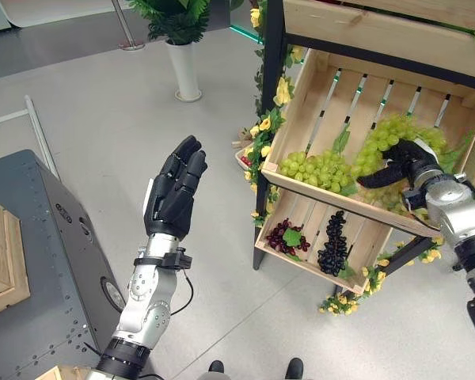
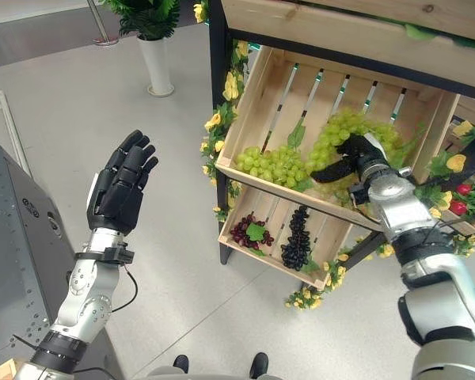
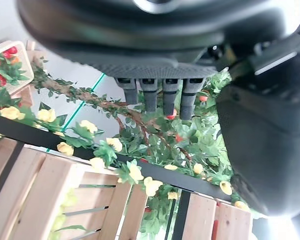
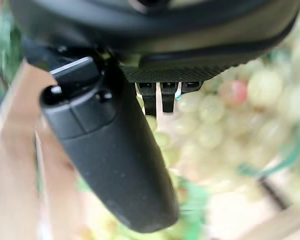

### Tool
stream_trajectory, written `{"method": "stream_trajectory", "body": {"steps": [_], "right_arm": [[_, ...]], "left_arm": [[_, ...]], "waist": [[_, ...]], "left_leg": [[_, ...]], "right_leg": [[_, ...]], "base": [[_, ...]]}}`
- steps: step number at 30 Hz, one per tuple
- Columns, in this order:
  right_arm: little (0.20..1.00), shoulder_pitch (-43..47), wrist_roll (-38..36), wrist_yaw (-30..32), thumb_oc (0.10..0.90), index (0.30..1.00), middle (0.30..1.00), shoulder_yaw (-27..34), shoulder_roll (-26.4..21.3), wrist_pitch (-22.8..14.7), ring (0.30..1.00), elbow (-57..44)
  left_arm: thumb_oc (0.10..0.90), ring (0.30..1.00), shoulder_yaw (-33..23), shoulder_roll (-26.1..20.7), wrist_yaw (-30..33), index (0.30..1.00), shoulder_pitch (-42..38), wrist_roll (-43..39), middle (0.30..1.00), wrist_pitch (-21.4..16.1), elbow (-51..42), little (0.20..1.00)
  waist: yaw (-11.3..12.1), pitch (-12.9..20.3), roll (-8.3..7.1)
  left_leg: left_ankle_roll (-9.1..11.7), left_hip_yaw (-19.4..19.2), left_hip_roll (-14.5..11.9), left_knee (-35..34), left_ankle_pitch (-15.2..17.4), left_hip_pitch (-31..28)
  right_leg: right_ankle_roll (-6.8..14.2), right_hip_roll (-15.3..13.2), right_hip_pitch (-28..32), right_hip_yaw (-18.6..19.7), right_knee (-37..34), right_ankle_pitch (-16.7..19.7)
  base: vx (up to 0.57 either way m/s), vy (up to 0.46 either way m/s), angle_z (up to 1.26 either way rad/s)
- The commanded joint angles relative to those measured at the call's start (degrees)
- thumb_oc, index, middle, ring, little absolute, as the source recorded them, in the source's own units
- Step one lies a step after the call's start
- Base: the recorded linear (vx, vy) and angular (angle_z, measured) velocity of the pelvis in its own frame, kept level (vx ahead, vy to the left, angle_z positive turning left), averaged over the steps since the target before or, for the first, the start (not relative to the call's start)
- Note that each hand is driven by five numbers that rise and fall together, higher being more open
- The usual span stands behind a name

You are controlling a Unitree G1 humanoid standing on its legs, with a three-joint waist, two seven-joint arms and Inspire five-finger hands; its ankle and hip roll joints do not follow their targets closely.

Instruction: Pick up the fruits from the basket on one side to the basket on the other side

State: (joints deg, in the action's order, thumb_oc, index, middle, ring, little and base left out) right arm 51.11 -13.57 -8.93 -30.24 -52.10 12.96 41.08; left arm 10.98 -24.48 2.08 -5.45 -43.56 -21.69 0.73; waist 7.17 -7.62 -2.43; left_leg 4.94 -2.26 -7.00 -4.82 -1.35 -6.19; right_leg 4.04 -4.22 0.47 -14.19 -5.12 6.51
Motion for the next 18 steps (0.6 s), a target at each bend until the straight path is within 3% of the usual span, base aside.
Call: {"method": "stream_trajectory", "body": {"steps": [1,6,10,15,18], "right_arm": [[0.900,12.6,8.6,-2.5,0.800,0.900,0.900,-3.9,-7.8,-3.8,0.900,3.3],[0.900,17.6,13.7,-13.0,0.800,0.900,0.900,-11.1,-9.4,-1.5,0.900,5.0],[0.900,20.0,17.0,-13.4,0.800,0.900,0.900,-14.2,-9.5,-2.0,0.900,6.4],[0.900,22.6,16.1,-11.7,0.800,0.900,0.900,-15.1,-10.1,0.8,0.900,7.2],[0.900,23.2,19.5,-18.3,0.800,0.900,0.900,-15.9,-10.7,1.3,0.900,7.4]], "left_arm": [[0.800,0.900,2.6,-4.3,-0.3,0.900,-6.9,2.1,0.900,-3.6,-3.7,0.900],[0.800,0.900,2.4,-4.5,0.5,0.900,-6.8,3.1,0.900,-2.6,-5.1,0.900],[0.800,0.900,2.5,-4.5,0.8,0.900,-7.2,3.9,0.900,-2.3,-5.1,0.900],[0.800,0.900,2.3,-5.0,0.5,0.900,-6.9,3.8,0.900,-2.3,-5.3,0.900],[0.800,0.900,1.4,-5.1,-0.6,0.900,-6.5,3.8,0.900,-1.6,-6.0,0.900]], "waist": [[-0.6,5.3,-4.66],[-0.5,5.0,-5.78],[-0.6,4.9,-6.30],[-0.6,4.8,-6.67],[-0.6,4.8,-6.85]], "left_leg": [[-0.4,-0.7,1.1,-0.2,0.1,3.7],[-0.4,-1.1,1.0,-0.2,-0.2,3.8],[-0.3,-1.3,1.0,-0.2,-0.3,3.9],[-0.3,-1.4,1.0,-0.2,-0.2,3.8],[-0.3,-1.6,1.0,-0.2,-0.2,3.7]], "right_leg": [[4.1,-5.0,4.7,0.8,0.1,-3.4],[4.2,-4.8,4.4,0.9,0.1,-3.0],[4.3,-4.6,4.2,1.1,0.1,-2.7],[4.5,-4.3,4.1,1.3,0.1,-2.5],[4.5,-4.4,4.2,1.4,0.1,-2.5]], "base": [[0.00,0.000,0.00],[0.00,0.000,0.00],[0.00,0.000,0.00],[0.00,0.000,0.00],[-0.01,-0.005,-0.01]]}}
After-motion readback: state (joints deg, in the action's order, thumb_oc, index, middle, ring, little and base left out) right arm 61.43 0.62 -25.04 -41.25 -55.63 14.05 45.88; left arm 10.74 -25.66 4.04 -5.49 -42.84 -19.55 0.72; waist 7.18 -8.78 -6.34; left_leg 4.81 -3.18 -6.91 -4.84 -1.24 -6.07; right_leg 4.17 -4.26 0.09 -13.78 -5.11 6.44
